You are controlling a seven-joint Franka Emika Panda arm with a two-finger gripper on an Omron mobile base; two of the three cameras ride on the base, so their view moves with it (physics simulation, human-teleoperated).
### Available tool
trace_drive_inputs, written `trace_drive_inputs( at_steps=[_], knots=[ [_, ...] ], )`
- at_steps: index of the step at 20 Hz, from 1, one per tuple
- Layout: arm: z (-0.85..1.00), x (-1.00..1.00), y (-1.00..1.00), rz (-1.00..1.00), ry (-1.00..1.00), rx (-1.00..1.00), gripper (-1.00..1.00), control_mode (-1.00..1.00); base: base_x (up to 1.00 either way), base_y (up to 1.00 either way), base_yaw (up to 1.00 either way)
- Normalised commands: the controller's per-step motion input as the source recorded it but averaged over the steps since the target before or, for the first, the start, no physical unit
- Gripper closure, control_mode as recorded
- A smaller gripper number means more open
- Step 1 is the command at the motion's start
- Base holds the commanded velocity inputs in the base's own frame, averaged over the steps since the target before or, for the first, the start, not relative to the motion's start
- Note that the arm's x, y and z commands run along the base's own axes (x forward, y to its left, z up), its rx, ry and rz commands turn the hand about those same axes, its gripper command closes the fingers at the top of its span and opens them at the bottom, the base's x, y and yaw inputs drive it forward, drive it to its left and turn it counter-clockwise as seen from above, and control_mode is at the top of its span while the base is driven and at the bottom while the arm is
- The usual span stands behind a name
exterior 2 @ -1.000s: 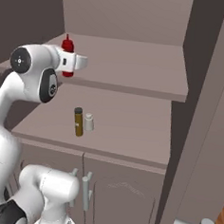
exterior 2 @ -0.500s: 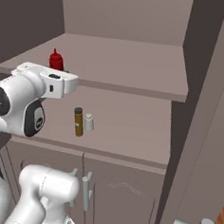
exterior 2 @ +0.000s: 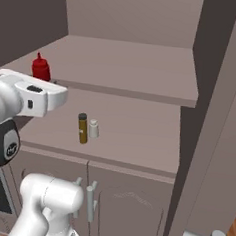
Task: Collect the turmeric, ketchup, and shaker from the cabinet and place them next to the stove.
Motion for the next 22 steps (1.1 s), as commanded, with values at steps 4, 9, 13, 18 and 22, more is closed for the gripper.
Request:
trace_drive_inputs(
  at_steps=[4,9,13,18,22],
  knots=[
    [0.25,-0.95,0.00,0.00,0.00,0.00,1.00,-1.00,0.00,0.00,0.00],
    [-0.12,-0.70,0.00,0.00,0.00,-0.05,1.00,-1.00,0.00,0.00,0.00],
    [-0.20,-0.21,0.09,0.00,0.01,-0.08,1.00,-1.00,0.00,0.00,0.00],
    [-0.08,-0.12,0.00,0.00,-0.01,0.00,1.00,-1.00,0.00,0.00,0.00],
    [-0.05,-0.16,0.00,0.00,-0.02,0.00,1.00,1.00,-0.61,0.02,-0.07]
  ],
)
